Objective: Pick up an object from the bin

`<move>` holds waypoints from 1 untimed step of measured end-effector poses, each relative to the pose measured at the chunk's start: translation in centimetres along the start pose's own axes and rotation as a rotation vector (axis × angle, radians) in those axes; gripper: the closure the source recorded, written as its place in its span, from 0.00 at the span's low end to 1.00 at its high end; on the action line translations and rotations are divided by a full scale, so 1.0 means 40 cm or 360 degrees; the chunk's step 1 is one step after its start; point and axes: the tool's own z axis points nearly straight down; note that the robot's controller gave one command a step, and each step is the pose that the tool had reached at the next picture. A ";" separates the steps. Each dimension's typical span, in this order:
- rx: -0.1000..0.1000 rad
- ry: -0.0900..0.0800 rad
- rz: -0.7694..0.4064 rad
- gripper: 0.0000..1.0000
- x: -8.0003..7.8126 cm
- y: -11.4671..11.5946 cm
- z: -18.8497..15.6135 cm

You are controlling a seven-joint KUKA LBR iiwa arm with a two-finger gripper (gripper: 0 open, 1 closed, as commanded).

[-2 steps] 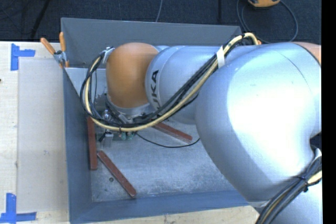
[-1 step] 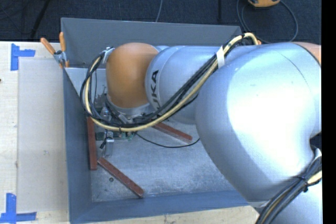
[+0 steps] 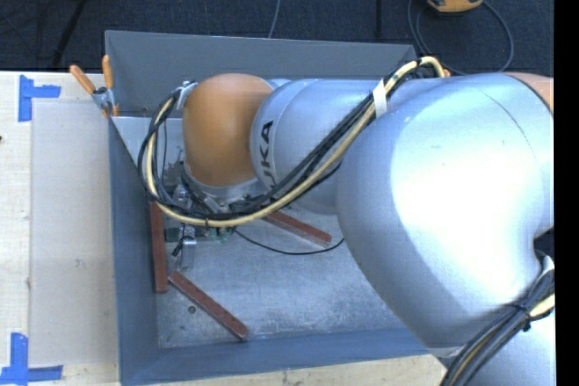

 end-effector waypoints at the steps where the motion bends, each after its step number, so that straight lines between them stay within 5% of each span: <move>1: 0.0003 0.0008 -0.0021 0.00 -0.013 0.000 0.002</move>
Offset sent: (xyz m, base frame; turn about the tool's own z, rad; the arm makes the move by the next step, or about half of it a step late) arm 0.0094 0.0116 -0.0001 0.1347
